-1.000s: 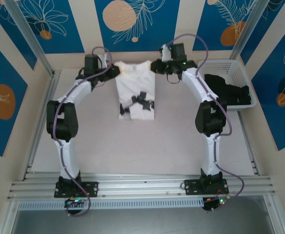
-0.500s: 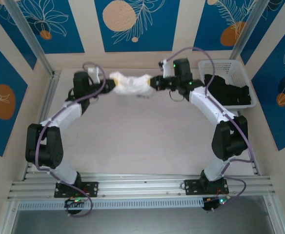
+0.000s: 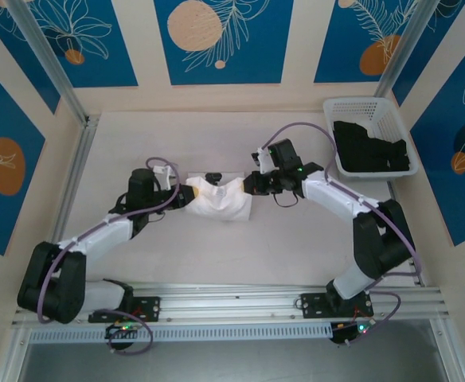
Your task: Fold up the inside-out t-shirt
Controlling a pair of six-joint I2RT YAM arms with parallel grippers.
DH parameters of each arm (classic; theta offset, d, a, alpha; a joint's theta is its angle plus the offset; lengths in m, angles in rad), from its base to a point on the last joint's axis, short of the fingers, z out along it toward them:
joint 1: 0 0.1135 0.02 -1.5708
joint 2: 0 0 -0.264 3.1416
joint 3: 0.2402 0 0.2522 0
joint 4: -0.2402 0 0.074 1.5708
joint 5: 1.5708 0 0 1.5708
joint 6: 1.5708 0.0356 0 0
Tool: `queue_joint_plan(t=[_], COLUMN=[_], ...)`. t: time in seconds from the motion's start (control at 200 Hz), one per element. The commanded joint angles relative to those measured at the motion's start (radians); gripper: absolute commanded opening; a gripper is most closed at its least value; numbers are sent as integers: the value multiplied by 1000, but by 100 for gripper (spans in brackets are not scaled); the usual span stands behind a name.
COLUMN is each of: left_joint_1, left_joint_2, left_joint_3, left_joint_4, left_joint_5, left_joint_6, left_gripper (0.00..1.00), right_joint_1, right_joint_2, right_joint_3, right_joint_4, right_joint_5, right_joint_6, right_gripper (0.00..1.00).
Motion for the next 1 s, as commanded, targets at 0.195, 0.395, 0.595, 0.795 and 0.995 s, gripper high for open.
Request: queue_joint_plan(t=[0.195,0.395,0.595,0.795,0.995], left_joint_1=[30,70,98,129,157], left_joint_2=[274,428,562,719,793], left_joint_3=[228,348,454,569,620], left_joint_4=[-112,-117,-111,-86,-59], left_joint_5=[-136,-126,-107,-76,-68], left_joint_6=[114,127,130,98,46], left_gripper=[5,7,9,17,26], right_joint_1=[-21,-48,-60,-72,-92], right_joint_2=[262,406,555,734,855], right_joint_3=[271,419,598,825,1027], right_joint_4=[-113,-154,-221,-327,-405], right_joint_5=[83,72,52,53,37], right_joint_6=[-41,-71,-92,-68,-57], right_gripper=[0,1,3,6,16])
